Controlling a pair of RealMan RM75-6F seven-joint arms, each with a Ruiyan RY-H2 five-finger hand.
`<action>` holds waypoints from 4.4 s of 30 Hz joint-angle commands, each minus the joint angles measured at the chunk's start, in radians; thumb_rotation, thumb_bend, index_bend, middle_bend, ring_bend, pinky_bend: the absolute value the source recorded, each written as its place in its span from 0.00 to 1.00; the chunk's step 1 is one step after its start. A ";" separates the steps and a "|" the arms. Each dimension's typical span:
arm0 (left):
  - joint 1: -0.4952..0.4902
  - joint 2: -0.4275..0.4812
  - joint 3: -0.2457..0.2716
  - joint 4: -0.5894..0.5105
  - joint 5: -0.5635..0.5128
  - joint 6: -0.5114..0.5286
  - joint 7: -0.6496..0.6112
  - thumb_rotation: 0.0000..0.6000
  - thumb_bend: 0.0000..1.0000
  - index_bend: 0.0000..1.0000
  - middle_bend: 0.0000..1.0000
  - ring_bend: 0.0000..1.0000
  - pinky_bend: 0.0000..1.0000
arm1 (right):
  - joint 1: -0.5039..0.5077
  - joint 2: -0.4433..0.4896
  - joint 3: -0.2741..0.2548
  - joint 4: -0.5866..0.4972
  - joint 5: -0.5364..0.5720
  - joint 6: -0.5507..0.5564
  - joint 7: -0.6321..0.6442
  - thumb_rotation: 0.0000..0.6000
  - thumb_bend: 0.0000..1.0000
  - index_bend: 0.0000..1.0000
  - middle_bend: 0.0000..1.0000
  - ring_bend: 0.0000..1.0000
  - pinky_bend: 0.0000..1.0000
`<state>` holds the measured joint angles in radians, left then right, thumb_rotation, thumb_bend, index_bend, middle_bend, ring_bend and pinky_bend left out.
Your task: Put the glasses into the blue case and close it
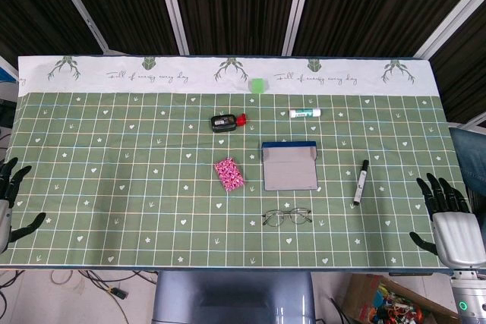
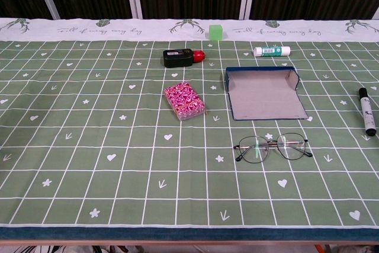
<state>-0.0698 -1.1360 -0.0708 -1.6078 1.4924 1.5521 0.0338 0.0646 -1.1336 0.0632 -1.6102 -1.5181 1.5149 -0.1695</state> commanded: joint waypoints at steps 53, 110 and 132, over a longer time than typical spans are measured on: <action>0.003 -0.014 -0.023 -0.011 -0.047 0.000 0.032 1.00 0.21 0.11 0.00 0.00 0.00 | 0.341 -0.127 0.026 -0.070 0.083 -0.480 0.043 1.00 0.28 0.32 0.00 0.04 0.15; 0.003 -0.018 -0.040 -0.007 -0.073 -0.005 0.013 1.00 0.21 0.11 0.00 0.00 0.00 | 0.460 -0.503 0.054 0.060 0.340 -0.470 -0.276 1.00 0.35 0.50 0.00 0.04 0.15; 0.003 -0.018 -0.043 -0.005 -0.074 -0.004 0.006 1.00 0.21 0.12 0.00 0.00 0.00 | 0.474 -0.506 0.052 0.088 0.371 -0.486 -0.270 1.00 0.40 0.55 0.00 0.04 0.15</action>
<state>-0.0668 -1.1536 -0.1133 -1.6125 1.4189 1.5479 0.0401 0.5385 -1.6399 0.1152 -1.5227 -1.1479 1.0288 -0.4393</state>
